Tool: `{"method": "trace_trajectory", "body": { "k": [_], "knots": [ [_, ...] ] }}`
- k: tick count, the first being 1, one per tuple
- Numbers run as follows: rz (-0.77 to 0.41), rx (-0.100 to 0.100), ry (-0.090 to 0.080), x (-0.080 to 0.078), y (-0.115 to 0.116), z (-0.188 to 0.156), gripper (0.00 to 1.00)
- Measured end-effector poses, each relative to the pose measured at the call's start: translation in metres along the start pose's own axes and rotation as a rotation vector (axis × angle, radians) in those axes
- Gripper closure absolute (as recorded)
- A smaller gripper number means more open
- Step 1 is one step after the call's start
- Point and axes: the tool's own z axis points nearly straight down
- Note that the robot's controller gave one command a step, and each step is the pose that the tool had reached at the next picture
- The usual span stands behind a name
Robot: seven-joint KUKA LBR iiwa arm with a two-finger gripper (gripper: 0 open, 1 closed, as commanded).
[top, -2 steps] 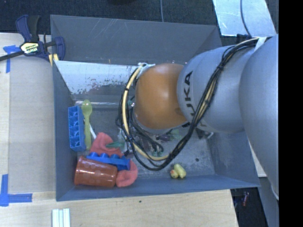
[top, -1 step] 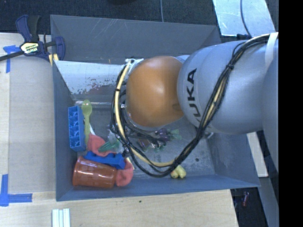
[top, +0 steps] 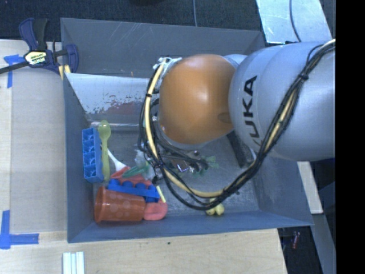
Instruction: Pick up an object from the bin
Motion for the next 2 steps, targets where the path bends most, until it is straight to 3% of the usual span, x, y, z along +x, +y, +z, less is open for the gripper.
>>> {"method": "trace_trajectory", "body": {
  "k": [1, 2],
  "knots": [
    [-0.100, 0.001, -0.012, -0.018, 0.021, 0.020, 1.00],
    [-0.112, 0.001, -0.007, -0.014, 0.014, 0.041, 1.00]
  ]
}}
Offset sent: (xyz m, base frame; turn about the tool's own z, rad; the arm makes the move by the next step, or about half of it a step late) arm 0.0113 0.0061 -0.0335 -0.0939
